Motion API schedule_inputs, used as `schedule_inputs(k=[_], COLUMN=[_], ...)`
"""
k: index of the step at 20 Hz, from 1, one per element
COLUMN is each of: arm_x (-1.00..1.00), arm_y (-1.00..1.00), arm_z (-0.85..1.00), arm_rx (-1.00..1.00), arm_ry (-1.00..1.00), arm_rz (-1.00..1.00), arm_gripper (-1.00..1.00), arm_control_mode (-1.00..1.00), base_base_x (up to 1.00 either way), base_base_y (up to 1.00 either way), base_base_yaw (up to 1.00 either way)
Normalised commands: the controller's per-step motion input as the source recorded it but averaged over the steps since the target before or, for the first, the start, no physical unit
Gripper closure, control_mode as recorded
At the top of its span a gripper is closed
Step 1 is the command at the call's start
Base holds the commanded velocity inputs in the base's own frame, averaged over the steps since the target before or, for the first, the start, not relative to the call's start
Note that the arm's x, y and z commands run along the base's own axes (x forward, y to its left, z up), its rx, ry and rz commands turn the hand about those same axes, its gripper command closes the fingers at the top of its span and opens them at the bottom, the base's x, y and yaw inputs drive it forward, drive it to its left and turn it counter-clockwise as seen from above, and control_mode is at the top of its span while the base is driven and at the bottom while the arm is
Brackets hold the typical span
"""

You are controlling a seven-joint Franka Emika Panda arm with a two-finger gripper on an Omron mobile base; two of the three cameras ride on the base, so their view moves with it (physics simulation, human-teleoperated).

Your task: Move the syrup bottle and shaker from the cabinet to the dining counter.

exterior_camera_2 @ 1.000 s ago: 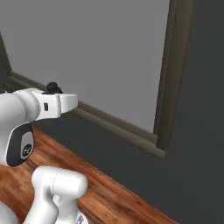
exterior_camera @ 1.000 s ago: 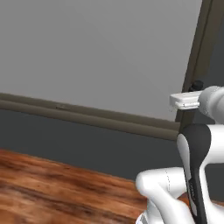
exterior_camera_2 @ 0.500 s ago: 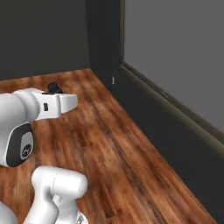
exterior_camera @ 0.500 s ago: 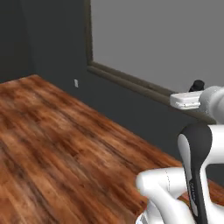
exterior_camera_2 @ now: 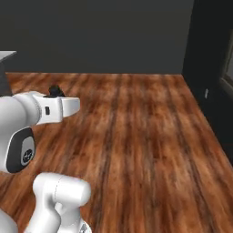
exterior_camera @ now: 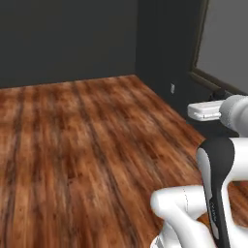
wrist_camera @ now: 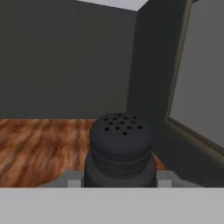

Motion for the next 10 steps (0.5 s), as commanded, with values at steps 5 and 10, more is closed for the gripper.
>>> schedule_inputs(k=[5, 10], arm_x=[0.0, 0.0], arm_y=[0.0, 0.0], arm_z=[0.0, 0.0], arm_rx=[0.0, 0.0], arm_ry=[0.0, 0.0], arm_rz=[0.0, 0.0], arm_gripper=[1.0, 1.0], arm_control_mode=[1.0, 1.0], base_base_x=[0.02, 0.6], base_base_y=[0.41, 0.06], base_base_yaw=[0.68, 0.51])
